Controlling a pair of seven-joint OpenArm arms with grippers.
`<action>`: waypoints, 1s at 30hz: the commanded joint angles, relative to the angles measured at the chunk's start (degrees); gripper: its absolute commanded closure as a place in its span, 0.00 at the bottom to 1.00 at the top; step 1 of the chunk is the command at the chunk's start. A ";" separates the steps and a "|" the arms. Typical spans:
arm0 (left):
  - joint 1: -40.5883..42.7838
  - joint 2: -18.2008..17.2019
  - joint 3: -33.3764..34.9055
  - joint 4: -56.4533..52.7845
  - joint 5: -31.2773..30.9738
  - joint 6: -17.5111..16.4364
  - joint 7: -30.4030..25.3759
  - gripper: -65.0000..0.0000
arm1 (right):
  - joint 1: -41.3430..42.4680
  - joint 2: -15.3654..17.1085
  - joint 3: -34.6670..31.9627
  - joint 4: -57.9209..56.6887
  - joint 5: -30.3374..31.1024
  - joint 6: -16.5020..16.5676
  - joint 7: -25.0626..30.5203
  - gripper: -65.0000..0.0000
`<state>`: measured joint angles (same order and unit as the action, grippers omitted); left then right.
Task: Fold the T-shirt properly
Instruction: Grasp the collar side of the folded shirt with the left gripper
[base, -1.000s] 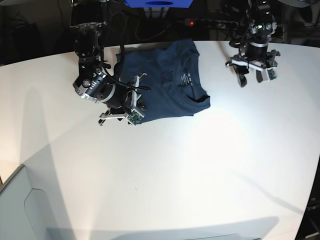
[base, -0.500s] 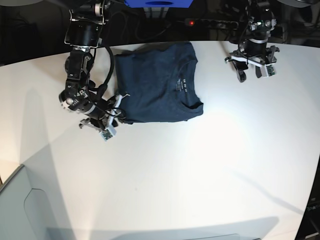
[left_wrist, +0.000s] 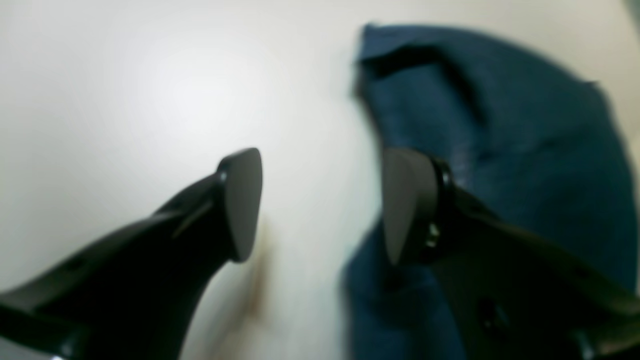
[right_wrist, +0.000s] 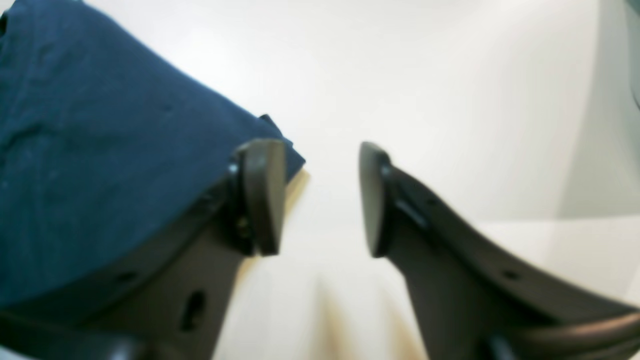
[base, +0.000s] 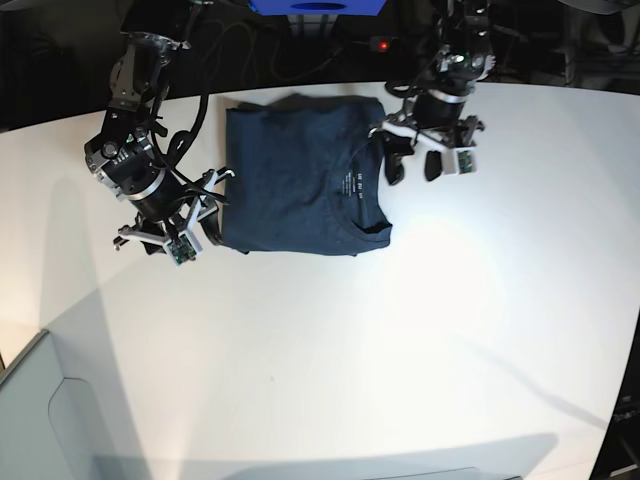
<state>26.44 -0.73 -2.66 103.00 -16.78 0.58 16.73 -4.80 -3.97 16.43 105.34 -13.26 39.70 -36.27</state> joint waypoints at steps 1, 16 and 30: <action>-0.28 0.07 0.77 0.78 -0.32 -0.45 -1.04 0.43 | -0.52 0.23 -0.03 1.34 0.90 0.30 1.33 0.58; -6.79 0.25 9.38 -9.68 -0.32 -0.18 -1.22 0.43 | -6.67 0.32 0.06 2.40 0.90 0.30 1.50 0.54; -11.80 -0.37 14.92 -17.51 -0.41 -0.62 -1.04 0.95 | -10.37 0.32 1.73 12.42 0.73 0.30 1.15 0.54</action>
<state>14.55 -1.21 11.94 85.32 -17.23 -0.03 13.45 -15.22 -3.92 17.91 116.71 -13.21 39.70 -36.18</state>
